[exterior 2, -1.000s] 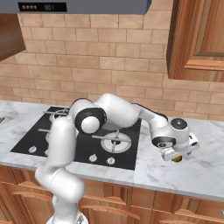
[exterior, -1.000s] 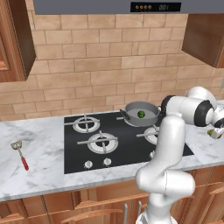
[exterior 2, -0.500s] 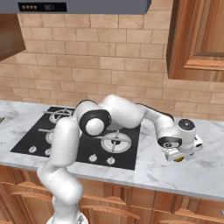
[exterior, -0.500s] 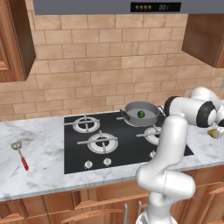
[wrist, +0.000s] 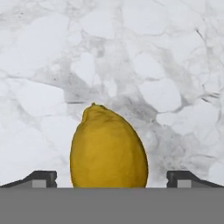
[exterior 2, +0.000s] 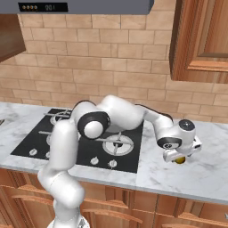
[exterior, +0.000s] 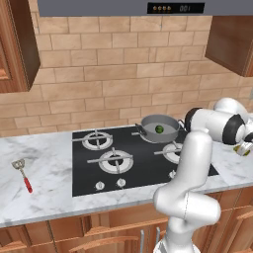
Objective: Put the avocado and lemon in the pot. Retrieve the spatula and lightly stir the vegetables in the pot.
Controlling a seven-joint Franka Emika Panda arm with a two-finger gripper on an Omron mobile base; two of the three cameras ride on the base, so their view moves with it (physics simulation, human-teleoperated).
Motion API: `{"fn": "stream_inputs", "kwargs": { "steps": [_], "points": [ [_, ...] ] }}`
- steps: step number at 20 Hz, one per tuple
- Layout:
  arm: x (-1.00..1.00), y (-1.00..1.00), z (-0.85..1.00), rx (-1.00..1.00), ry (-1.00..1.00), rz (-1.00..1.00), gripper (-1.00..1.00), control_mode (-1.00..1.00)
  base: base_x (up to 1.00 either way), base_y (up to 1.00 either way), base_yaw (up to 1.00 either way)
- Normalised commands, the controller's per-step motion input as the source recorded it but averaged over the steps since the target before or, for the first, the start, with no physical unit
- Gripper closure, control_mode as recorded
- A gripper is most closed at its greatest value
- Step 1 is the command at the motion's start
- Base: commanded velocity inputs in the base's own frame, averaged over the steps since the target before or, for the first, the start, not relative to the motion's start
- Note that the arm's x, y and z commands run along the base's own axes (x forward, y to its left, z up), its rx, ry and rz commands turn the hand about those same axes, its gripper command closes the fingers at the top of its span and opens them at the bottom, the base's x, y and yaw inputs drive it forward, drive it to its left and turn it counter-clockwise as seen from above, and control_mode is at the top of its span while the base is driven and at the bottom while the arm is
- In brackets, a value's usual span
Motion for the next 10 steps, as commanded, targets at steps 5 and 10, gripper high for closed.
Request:
{"fn": "stream_inputs", "kwargs": {
  "steps": [5, 10],
  "points": [
    [0.13, 0.23, -0.18, 0.0, 0.03, 0.0, -1.0, -1.0, 0.0, 0.0, 0.0],
    [0.05, 0.02, -0.25, 0.0, 0.13, 0.0, 1.0, -1.0, 0.0, 0.0, 0.0]
  ]
}}
